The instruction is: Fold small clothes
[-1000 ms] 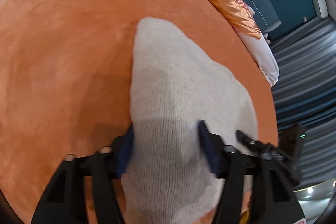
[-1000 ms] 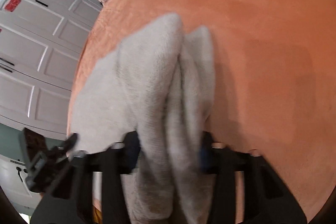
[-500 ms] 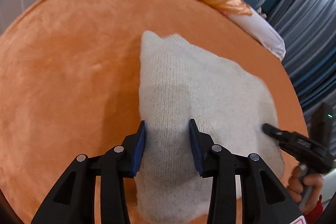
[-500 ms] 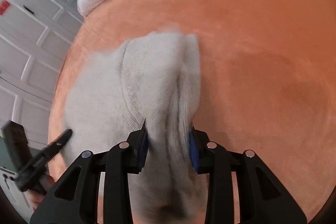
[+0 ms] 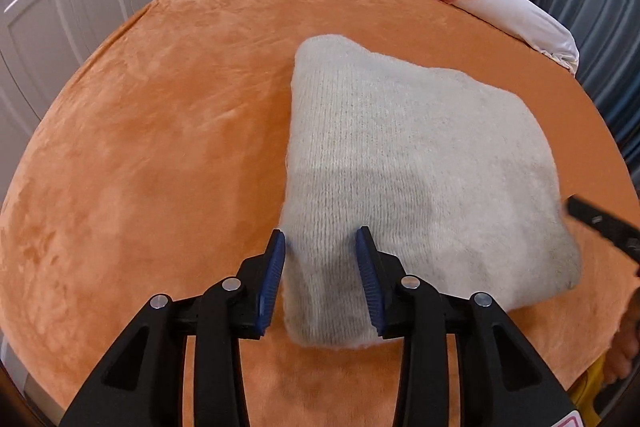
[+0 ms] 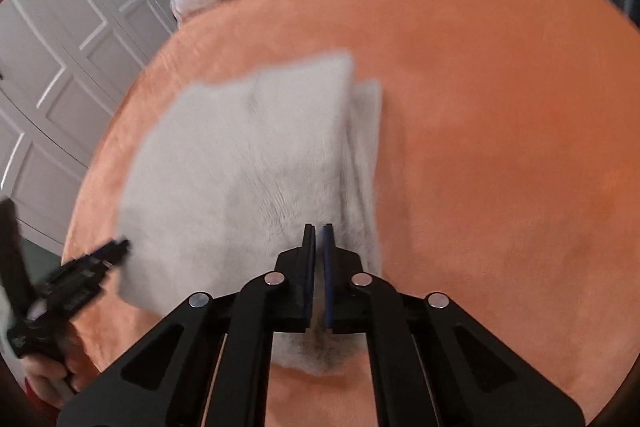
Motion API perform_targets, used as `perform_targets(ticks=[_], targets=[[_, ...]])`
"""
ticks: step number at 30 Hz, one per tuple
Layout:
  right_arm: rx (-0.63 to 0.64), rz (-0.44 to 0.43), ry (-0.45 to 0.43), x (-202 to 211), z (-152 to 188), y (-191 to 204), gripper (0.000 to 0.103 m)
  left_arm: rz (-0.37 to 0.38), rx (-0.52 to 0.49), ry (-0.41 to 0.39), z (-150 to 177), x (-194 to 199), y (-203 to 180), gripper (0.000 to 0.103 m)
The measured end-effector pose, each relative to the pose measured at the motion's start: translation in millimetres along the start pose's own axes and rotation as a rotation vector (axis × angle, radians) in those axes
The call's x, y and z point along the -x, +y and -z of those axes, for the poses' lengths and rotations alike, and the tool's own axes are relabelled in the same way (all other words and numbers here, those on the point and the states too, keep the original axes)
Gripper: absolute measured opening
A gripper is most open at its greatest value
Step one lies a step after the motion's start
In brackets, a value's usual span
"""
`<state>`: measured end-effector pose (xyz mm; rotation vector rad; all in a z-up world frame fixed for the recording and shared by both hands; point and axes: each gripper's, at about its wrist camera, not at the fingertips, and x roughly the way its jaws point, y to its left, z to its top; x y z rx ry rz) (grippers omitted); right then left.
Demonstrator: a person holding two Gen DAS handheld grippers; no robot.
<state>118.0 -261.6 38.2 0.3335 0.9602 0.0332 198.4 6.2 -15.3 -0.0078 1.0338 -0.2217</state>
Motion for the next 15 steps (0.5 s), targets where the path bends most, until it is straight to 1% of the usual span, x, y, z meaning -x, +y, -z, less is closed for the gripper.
perform_targets(ticks=[2,3,4,5,6,7,8,10,12,15], targets=[[0.032,-0.041,-0.001,15,4,9,0.003,-0.002,0.004,0.002,4,3,1,0.035],[0.052,-0.052,0.013,14,8,12,0.003,-0.007,0.006,0.006,5,1,0,0.035],[0.078,-0.037,0.033,6,10,15,0.003,-0.013,0.013,0.008,6,-1,0,0.035],[0.117,0.014,0.071,-7,17,16,0.003,-0.015,0.018,0.007,6,0,0,0.035],[0.136,0.060,0.106,-23,20,16,0.000,-0.019,0.021,0.008,9,4,-2,0.035],[0.136,0.091,0.134,-35,26,8,0.000,-0.021,0.020,0.011,11,7,-3,0.035],[0.115,0.088,0.132,-37,28,5,0.000,-0.019,0.020,0.012,13,10,-5,0.035],[0.072,0.070,0.098,-21,22,4,0.000,-0.027,0.008,0.008,19,19,-10,0.034],[0.078,0.067,0.044,3,19,12,0.002,-0.043,-0.008,0.000,26,25,-15,0.034],[0.084,0.080,0.007,21,24,16,0.002,-0.056,-0.016,-0.003,35,31,-23,0.037]])
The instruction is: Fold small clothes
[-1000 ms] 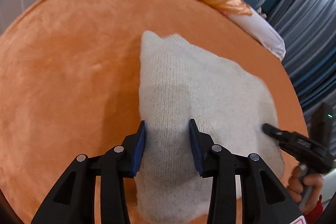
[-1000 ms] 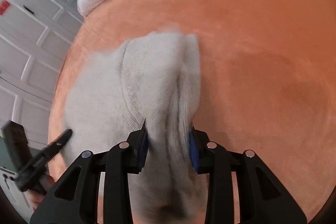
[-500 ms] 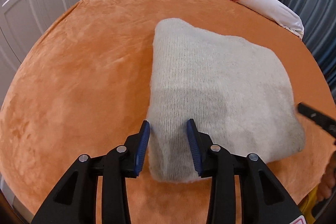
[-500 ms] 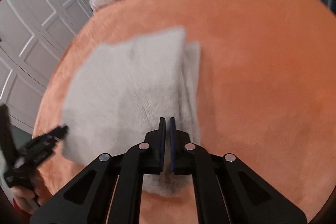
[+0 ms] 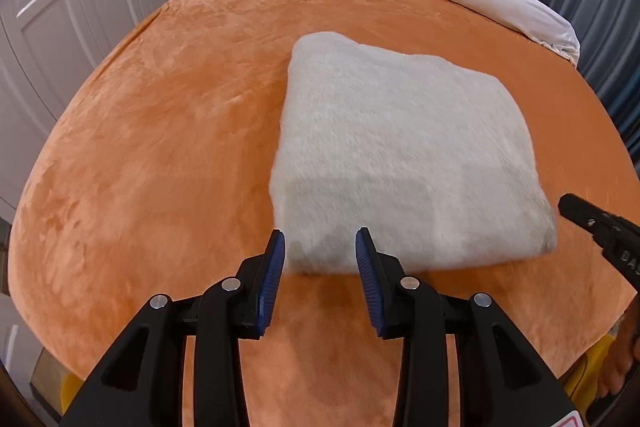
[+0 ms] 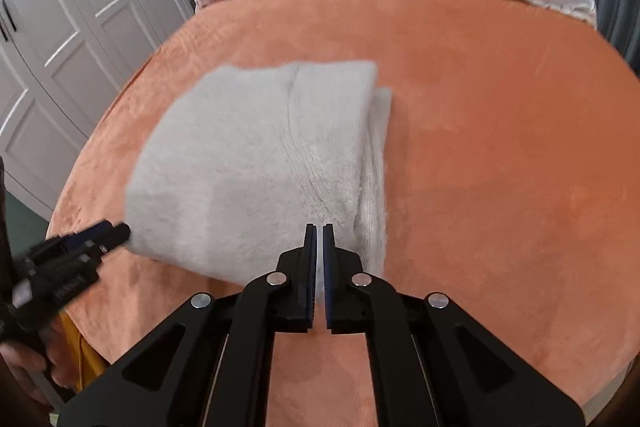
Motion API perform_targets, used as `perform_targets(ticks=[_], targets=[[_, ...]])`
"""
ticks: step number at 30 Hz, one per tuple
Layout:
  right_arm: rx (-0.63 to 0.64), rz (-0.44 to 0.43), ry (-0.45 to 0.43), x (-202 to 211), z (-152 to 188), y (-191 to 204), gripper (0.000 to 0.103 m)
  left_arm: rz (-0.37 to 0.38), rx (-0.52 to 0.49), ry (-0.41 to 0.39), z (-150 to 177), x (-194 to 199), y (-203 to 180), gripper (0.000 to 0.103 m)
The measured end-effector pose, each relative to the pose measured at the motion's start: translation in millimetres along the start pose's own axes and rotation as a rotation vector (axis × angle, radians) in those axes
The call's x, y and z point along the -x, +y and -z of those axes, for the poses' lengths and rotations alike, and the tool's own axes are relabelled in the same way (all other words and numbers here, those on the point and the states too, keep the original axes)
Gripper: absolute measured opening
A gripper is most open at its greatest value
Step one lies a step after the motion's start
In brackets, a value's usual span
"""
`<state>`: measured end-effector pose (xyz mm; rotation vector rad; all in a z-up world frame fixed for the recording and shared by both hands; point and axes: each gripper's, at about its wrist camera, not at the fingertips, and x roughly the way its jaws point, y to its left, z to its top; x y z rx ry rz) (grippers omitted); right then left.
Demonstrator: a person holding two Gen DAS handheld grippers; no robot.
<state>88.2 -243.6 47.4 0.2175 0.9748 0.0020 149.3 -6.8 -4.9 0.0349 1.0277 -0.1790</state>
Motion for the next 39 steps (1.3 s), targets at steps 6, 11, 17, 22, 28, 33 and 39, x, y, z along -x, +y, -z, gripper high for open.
perform_targets(ticks=[6,11,17,22,28,33,39], targets=[[-0.053,0.069,0.021,0,38,0,0.005,-0.049,-0.001,0.004,21,5,-18,0.056],[-0.035,0.117,0.039,-4,69,11,0.013,-0.079,-0.038,0.023,44,0,-32,0.060],[-0.033,0.157,0.029,-8,93,20,0.031,-0.068,-0.003,0.069,68,-14,-37,0.060],[-0.060,0.152,0.053,-19,108,19,0.037,-0.060,0.017,0.092,84,-25,-33,0.061],[-0.039,0.158,0.040,-31,116,27,0.050,-0.115,-0.025,0.022,96,-26,-40,0.078],[-0.025,0.183,0.035,-36,117,34,0.057,-0.126,-0.002,0.015,97,-30,-36,0.084],[-0.013,0.191,0.032,-38,119,36,0.058,-0.132,-0.008,0.002,99,-32,-34,0.087]])
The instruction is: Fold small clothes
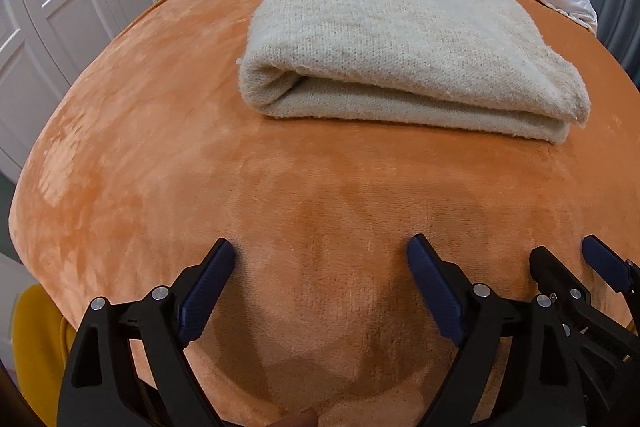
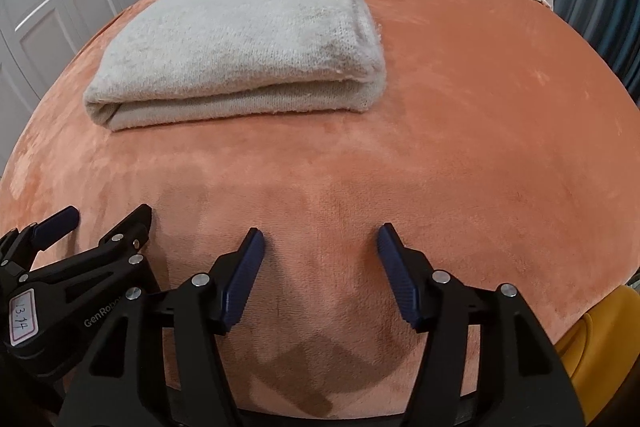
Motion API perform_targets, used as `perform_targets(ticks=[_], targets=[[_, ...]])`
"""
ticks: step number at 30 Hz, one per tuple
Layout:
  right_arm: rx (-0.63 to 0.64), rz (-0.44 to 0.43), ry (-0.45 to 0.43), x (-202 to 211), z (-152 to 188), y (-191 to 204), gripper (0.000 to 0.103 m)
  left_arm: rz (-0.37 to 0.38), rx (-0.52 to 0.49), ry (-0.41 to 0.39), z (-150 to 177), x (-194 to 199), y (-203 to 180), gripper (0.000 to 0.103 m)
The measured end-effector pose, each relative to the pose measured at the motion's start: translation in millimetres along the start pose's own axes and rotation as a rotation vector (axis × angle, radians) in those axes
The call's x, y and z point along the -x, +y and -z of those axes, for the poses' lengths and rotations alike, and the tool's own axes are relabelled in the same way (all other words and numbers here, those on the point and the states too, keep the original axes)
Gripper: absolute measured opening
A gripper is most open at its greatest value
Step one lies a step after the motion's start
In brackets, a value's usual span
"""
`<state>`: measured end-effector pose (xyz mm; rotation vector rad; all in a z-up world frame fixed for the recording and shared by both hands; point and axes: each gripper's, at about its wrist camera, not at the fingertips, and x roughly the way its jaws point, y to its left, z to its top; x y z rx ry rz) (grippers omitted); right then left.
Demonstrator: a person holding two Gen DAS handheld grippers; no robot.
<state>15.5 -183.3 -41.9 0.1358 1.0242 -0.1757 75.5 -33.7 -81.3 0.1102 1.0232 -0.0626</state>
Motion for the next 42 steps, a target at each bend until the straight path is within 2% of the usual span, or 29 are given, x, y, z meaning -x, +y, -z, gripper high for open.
perform_targets(ticks=[15,42], targets=[[0.000,0.001,-0.021,-1,11,4,0.058,-0.018,-0.005,-0.013,4,-1,-4,0.088],[0.006,0.001,-0.019,-1,9,1,0.059,-0.017,-0.005,-0.011,1,-3,-2,0.088]])
